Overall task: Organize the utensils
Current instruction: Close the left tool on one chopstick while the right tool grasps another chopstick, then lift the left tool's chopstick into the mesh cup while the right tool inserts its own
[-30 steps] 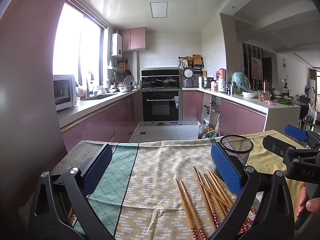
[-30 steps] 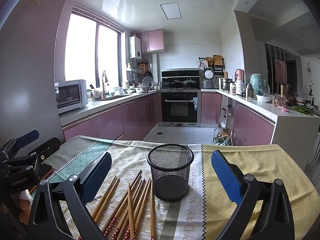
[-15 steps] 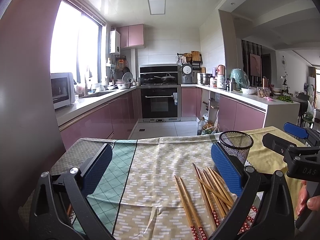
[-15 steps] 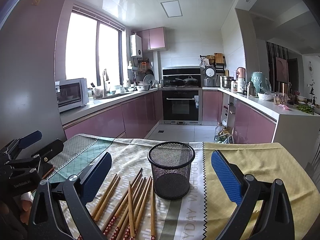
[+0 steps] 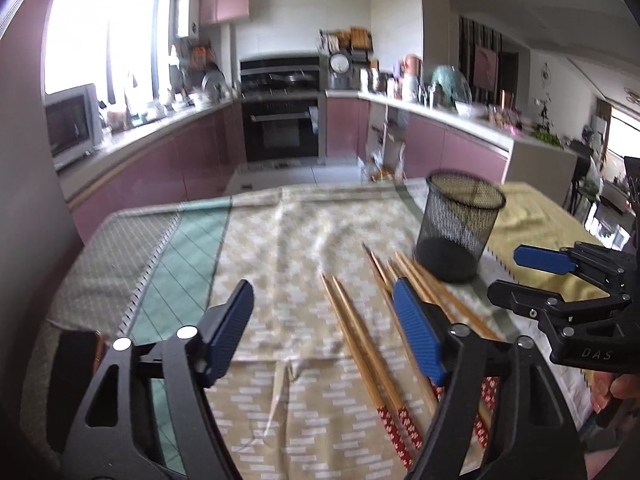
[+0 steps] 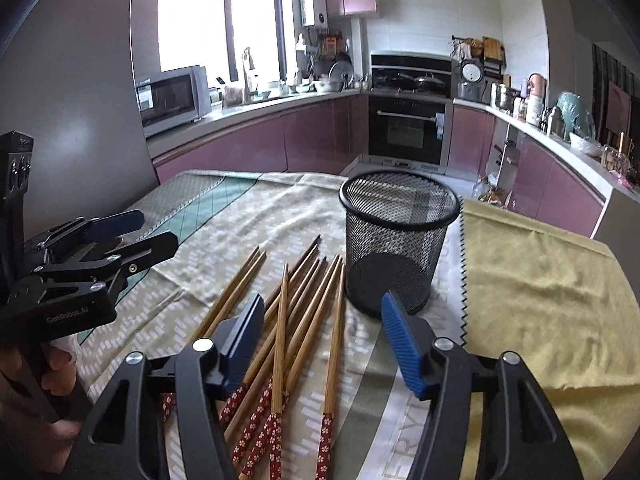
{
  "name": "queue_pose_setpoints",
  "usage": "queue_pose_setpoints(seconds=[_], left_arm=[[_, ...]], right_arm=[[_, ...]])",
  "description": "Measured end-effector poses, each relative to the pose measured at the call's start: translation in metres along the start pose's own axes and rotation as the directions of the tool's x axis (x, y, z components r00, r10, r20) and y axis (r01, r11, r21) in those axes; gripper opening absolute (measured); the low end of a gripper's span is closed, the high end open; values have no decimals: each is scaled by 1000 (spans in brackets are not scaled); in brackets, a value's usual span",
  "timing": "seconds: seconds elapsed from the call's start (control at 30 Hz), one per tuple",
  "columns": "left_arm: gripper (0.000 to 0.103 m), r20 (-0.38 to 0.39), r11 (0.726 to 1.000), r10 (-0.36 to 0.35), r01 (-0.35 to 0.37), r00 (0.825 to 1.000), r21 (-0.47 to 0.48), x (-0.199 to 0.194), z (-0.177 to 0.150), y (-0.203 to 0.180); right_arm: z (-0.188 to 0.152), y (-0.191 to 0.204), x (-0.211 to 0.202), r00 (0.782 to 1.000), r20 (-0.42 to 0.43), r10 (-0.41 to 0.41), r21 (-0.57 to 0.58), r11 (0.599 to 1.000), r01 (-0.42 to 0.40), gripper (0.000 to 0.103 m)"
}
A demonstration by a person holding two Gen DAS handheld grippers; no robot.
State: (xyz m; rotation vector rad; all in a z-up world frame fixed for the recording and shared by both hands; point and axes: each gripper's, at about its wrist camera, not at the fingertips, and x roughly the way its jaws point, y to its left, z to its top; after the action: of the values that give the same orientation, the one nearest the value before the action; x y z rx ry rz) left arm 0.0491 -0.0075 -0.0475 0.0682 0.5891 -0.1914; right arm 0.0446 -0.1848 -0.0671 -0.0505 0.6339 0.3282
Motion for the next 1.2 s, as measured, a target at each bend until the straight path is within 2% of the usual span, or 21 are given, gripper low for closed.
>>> queue_pose_setpoints(seconds=[0.03,0.1,0.17,0.23,0.33,0.43,0.57,0.7,0.8,0.93,1.2], left_arm=[[62,-30,1000,-15,15,999,1,7,-2,1],[54,-74,999,-34,35,997,5,22,-8,0],[50,-110,998,-54,56,992,11,34,-12,-2],[43,-137,998,-62,65,989,18,44,-16,-3],[33,-186,996,-82,87,979,19,56,-20,-5],[28,-234,994,-103,109,967,14,68,-24,-6],[23,-290,990,-135,138,947,-9,81,-27,-5],[19,-306,989,-143,146,941,-10,88,-26,-8],[14,-315,988,-152,154,937,-18,92,-24,-9],[8,-322,987,-161,152,933,-52,94,-21,-6],[8,-295,982,-188,174,937,-72,83,-13,-2]], right_arm=[[-2,2,4,1000,-25,16,-7,1000,-16,46],[-4,7,11,996,-69,50,-25,998,-51,42],[-7,13,17,992,-110,65,-50,996,-70,35],[-9,18,25,987,-143,74,-64,994,-84,24],[-10,20,35,979,-189,78,-60,994,-90,20],[-11,18,46,971,-224,85,-46,994,-97,16],[-8,15,49,967,-240,87,-35,995,-98,16],[-8,11,53,965,-249,87,-18,995,-95,13],[-7,6,53,963,-249,108,7,994,-110,6],[-6,2,48,964,-236,125,39,992,-119,6],[4,-8,24,974,-158,163,56,986,-156,6]])
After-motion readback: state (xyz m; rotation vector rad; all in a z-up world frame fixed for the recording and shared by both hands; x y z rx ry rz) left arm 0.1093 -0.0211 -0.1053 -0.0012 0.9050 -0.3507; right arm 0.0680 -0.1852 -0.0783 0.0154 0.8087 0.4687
